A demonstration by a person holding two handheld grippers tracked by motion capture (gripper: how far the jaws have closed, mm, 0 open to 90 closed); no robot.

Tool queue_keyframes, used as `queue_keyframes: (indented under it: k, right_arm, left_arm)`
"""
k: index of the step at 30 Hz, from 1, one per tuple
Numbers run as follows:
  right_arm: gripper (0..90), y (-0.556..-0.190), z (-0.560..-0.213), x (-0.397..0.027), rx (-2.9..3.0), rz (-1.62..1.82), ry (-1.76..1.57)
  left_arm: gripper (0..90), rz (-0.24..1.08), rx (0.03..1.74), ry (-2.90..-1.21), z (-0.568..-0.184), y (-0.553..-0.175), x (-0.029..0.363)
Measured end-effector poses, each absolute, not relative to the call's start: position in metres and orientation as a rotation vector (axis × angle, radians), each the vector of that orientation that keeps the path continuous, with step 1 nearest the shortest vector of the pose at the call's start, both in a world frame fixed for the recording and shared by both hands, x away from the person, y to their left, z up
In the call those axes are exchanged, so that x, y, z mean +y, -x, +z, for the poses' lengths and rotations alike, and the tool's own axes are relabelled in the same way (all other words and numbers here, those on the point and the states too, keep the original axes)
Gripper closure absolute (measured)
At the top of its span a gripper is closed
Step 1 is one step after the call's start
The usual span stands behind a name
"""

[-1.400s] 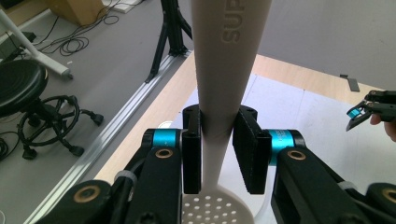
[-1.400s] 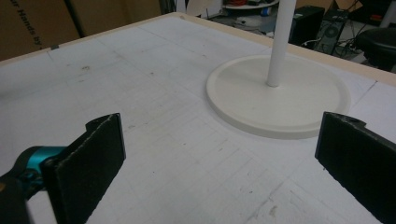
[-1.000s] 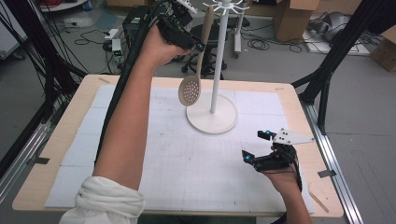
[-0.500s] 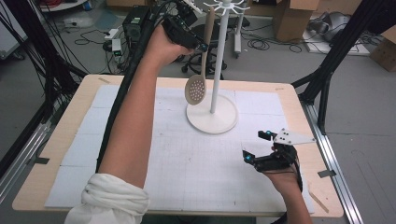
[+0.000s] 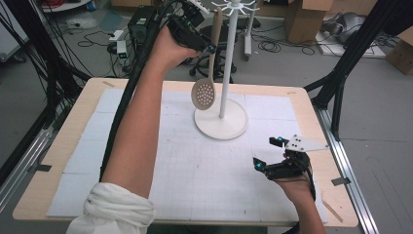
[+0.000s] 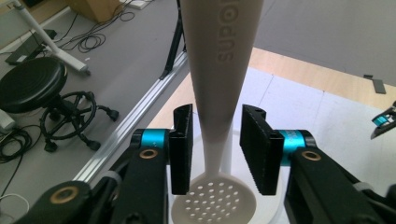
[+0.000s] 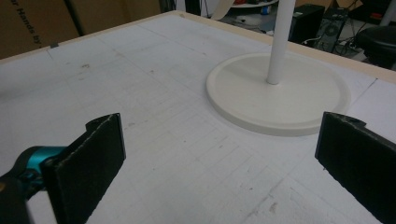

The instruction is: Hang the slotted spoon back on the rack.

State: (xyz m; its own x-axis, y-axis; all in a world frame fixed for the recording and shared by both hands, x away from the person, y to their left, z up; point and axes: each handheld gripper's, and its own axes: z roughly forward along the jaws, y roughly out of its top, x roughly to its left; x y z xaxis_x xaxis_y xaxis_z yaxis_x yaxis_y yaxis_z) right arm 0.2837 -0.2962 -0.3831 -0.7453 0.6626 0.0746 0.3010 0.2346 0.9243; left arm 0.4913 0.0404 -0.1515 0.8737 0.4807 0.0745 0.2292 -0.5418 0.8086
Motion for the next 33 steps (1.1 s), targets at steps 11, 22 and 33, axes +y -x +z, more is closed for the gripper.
queue_keyframes:
  k: [11, 22, 33]
  right_arm:
    - [0.4, -0.283, -0.383, -0.294, 2.185, 1.506, -0.884]
    - [0.4, -0.282, -0.383, -0.290, 2.195, 1.496, -0.865]
    - [0.4, -0.283, -0.384, -0.286, 2.212, 1.484, -0.864]
  left_arm:
    - [53.5, 0.296, 0.474, -2.175, -0.148, -0.475, 0.055]
    - [42.4, 0.244, 0.455, -2.175, -0.156, -0.452, 0.080]
    - [34.7, 0.260, 0.456, -2.082, -0.167, -0.429, 0.117]
